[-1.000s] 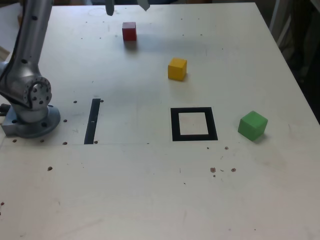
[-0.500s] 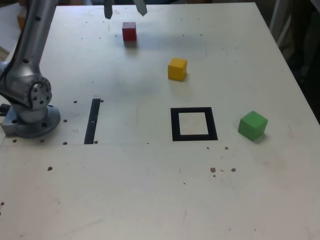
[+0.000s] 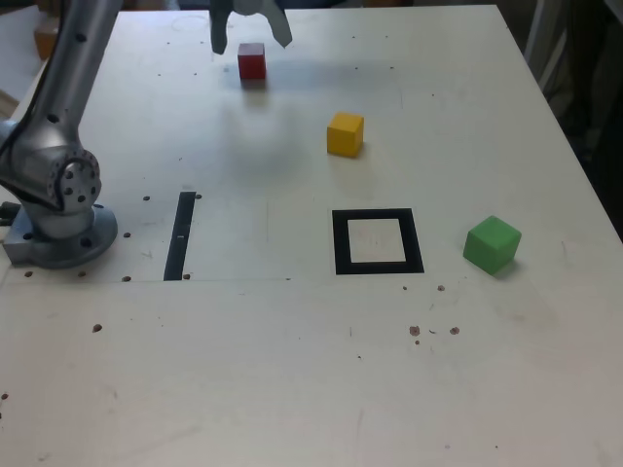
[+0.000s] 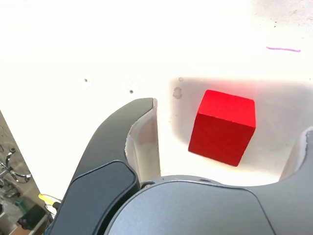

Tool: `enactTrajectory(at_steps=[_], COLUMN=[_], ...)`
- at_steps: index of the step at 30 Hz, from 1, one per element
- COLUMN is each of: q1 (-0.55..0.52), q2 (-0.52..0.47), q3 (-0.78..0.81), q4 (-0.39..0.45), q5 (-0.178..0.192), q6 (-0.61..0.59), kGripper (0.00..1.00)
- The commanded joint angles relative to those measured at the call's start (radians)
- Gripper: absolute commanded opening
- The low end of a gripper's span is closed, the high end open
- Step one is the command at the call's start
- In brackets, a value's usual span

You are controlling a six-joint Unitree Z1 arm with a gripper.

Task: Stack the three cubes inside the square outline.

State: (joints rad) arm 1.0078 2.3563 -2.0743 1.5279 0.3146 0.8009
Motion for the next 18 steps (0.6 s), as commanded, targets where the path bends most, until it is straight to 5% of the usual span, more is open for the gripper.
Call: enactTrajectory(at_steps=[1, 18], q1=[0.002, -0.02], q2=[0.02, 0.038], q3=[-0.007, 0.023], q4=[0.002, -0.032], q5=[0.006, 0.032], q6=[0.001, -0.001], kGripper=[0.9, 0.68])
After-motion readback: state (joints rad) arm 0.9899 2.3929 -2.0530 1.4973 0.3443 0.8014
